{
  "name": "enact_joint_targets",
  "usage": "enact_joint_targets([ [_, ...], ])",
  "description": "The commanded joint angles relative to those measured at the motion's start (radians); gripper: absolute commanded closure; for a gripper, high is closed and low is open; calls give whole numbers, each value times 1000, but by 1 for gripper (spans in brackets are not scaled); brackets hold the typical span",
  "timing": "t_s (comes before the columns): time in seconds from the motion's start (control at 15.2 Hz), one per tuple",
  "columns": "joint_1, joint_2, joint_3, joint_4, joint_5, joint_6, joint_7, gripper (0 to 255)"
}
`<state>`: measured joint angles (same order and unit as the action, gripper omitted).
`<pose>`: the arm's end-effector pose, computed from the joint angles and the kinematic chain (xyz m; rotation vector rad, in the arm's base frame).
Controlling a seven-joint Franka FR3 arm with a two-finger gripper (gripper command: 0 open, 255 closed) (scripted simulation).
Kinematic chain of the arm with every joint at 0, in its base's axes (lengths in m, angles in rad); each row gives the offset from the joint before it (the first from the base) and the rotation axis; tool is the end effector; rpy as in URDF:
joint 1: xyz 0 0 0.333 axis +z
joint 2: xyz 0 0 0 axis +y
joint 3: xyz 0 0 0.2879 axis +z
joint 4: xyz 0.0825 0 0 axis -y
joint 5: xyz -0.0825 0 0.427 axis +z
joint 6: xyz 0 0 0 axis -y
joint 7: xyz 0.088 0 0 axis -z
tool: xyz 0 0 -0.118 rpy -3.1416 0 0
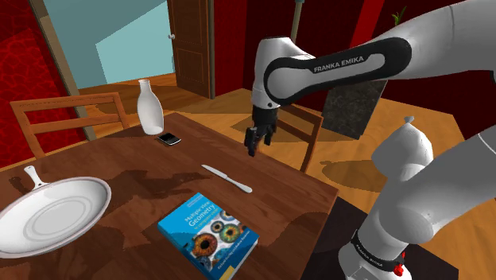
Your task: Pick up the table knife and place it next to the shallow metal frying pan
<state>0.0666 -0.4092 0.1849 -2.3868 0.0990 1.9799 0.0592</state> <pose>0.4585 0.1242 0.4156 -3.1172 -0.2149 0.0079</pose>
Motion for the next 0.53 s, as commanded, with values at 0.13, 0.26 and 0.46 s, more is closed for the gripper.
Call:
enact_joint_targets([
  [0.13,11,139,40,36,-3,104,37,0],
  [0.26,15,212,57,61,-12,150,57,0],
  [0.46,23,324,80,109,-34,212,90,0],
])
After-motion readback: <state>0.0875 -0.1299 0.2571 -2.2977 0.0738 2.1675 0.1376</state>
